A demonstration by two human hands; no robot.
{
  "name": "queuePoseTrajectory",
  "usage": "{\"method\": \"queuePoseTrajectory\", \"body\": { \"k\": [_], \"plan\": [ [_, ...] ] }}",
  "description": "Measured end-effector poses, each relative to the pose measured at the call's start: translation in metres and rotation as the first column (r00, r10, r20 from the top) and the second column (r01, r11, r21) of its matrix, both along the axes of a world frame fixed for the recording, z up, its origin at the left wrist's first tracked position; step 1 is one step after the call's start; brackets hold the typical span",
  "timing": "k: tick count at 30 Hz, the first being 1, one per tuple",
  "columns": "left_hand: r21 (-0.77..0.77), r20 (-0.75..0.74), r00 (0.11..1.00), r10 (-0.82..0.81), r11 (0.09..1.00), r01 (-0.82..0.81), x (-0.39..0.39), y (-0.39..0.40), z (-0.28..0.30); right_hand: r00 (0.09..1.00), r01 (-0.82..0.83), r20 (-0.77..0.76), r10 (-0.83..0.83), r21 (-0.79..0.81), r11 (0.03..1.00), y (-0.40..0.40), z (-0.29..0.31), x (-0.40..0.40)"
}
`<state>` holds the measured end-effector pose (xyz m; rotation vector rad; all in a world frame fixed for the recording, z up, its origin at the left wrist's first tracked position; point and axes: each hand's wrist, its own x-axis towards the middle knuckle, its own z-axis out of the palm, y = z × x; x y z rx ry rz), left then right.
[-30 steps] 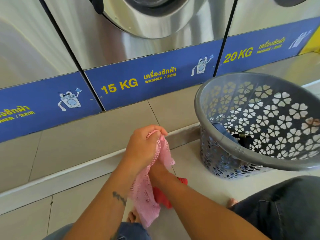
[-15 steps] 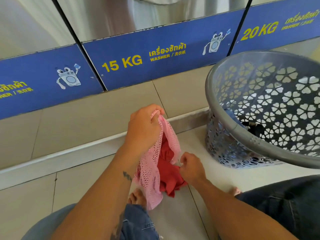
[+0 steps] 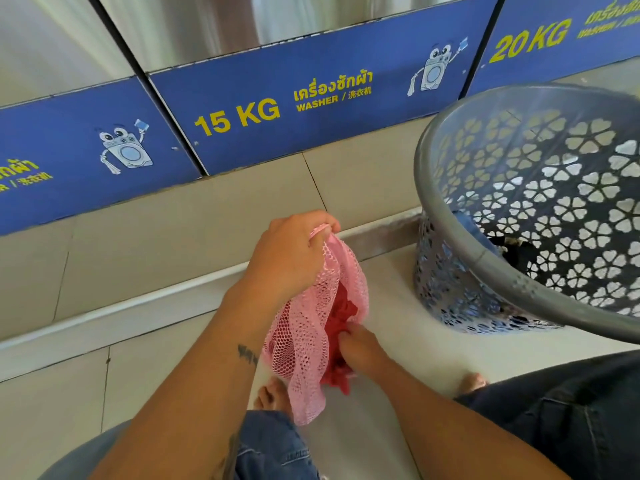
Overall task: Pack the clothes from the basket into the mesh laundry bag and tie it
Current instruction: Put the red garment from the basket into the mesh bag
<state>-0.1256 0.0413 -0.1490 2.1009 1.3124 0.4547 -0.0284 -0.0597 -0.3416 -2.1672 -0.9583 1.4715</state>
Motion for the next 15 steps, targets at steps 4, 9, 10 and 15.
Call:
{"method": "queuePoseTrajectory", "body": {
  "k": [4,9,10,15],
  "plan": [
    [0.026,0.014,1.000,-0.006,1.000,0.005,-0.006,-0.004,0.010,0.949,0.235,-0.250,-0.193,0.149,0.961,0.032,0.052,-0.023],
    [-0.060,0.226,0.965,0.136,0.990,-0.125,-0.018,-0.003,0.035,0.988,0.100,-0.145,-0.046,0.391,0.915,0.062,0.082,-0.044],
    [-0.087,0.276,0.943,0.186,0.982,-0.168,-0.023,-0.002,0.039,0.991,-0.049,-0.097,0.090,0.365,0.930,0.064,0.079,-0.045],
    [-0.089,0.339,0.894,0.293,0.956,-0.280,-0.037,0.003,0.052,0.903,-0.381,0.284,0.322,0.184,0.906,0.060,0.061,-0.028]
  ]
}}
